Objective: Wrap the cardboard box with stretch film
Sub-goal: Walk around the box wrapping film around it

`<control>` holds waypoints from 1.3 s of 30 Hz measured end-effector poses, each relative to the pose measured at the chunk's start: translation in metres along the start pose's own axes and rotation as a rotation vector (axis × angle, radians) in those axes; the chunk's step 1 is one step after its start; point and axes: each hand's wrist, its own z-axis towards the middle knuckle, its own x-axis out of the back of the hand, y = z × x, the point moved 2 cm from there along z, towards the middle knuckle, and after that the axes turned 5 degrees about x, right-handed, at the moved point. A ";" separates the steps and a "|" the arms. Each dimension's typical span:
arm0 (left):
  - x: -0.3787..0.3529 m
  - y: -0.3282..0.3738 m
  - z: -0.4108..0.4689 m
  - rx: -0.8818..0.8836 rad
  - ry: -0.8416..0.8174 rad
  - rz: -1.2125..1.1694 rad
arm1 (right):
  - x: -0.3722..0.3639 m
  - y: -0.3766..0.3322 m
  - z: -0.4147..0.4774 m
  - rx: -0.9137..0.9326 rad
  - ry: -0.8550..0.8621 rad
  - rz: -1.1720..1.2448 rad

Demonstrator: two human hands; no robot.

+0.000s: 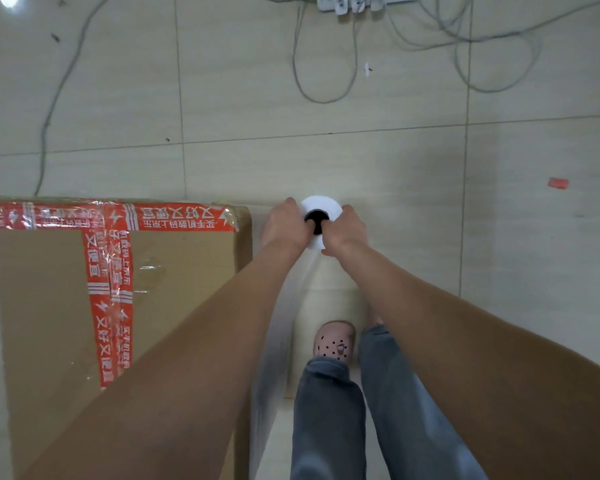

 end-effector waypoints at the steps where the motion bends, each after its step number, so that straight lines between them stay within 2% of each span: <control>1: 0.001 0.001 0.000 -0.010 -0.002 0.025 | 0.001 0.000 0.000 -0.005 -0.012 -0.001; 7: 0.008 0.013 -0.001 -0.151 0.034 0.187 | 0.005 -0.001 0.003 -0.021 -0.063 -0.008; 13: 0.010 0.029 0.005 -0.392 0.061 0.417 | 0.002 -0.005 0.008 -0.038 -0.066 0.024; 20: 0.016 0.039 0.030 -0.456 0.021 0.563 | 0.000 -0.008 0.019 0.004 0.032 -0.017; 25: 0.032 0.032 0.047 -0.390 0.004 0.457 | -0.009 -0.026 0.023 0.070 0.084 -0.071; 29: 0.052 0.018 0.064 -0.266 0.031 0.313 | -0.014 -0.056 0.032 0.181 0.080 -0.262; 33: 0.070 -0.001 0.079 -0.125 0.042 0.152 | -0.025 -0.086 0.035 0.215 0.064 -0.364; 39: 0.097 -0.031 0.091 0.052 0.049 -0.036 | -0.047 -0.107 0.031 0.272 0.075 -0.284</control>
